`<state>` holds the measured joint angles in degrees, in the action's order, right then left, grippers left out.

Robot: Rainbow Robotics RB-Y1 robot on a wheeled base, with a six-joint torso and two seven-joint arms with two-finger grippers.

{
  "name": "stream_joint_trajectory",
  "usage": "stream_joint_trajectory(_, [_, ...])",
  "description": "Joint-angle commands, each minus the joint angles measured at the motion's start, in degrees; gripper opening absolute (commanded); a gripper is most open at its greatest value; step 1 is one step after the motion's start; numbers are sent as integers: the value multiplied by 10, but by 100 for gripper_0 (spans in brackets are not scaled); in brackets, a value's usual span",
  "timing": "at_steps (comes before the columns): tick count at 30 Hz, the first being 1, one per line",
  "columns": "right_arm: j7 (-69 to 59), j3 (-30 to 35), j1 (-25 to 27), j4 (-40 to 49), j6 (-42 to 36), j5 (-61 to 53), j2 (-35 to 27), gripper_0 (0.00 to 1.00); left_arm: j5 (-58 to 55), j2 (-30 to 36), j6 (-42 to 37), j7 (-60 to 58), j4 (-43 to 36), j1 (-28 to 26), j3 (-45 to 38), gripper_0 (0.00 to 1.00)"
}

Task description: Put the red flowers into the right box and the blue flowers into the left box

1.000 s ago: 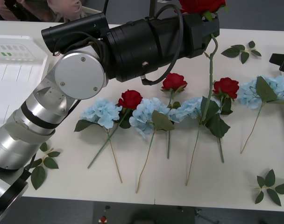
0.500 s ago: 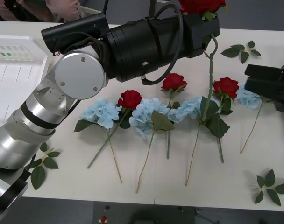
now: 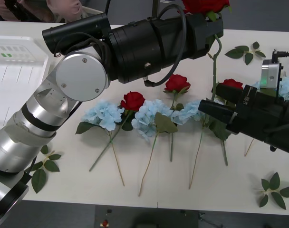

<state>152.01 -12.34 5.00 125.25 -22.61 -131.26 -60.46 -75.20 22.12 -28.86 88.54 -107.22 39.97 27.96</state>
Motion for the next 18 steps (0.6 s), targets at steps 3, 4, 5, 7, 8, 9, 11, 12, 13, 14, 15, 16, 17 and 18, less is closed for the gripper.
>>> stream_joint_trajectory(3, [14,-8,-24,-21,-3,67,61,85,0,7,8,-6,-8,23,5,0])
stream_joint_trajectory(4, [14,-11,-25,-25,-4,74,68,86,0,7,8,-6,-8,23,5,0])
stream_joint_trajectory(5, [14,-16,-32,-33,-6,91,82,85,0,7,8,-6,-8,23,5,0])
stream_joint_trajectory(7, [14,-23,-44,-51,-13,121,105,85,0,7,8,-6,-8,23,5,0])
stream_joint_trajectory(8, [14,-23,-47,-55,-16,130,112,85,0,7,8,-6,-8,23,5,0])
stream_joint_trajectory(9, [14,-23,-52,-63,-24,145,125,85,0,7,8,-6,-8,23,5,0])
stream_joint_trajectory(11, [14,-23,-57,-76,-36,166,144,86,0,7,8,-6,-8,23,5,0])
stream_joint_trajectory(12, [14,-23,-61,-82,-45,180,155,85,0,7,8,-6,-8,23,5,0])
stream_joint_trajectory(13, [14,-23,-67,-87,-49,190,164,84,0,7,8,-6,-8,23,5,0])
stream_joint_trajectory(14, [14,-23,-68,-89,-50,195,167,82,0,7,8,-6,-8,23,5,0])
stream_joint_trajectory(15, [13,-23,-71,-91,-51,204,173,74,0,7,8,-6,-8,23,5,0])
stream_joint_trajectory(16, [13,-23,-73,-91,-51,211,177,66,0,7,8,-6,-8,23,5,0])
stream_joint_trajectory(17, [13,-23,-76,-94,-49,232,183,47,0,7,8,-6,-8,23,5,0])
stream_joint_trajectory(18, [13,-23,-79,-98,-49,249,190,24,0,7,8,-6,-8,23,5,0])
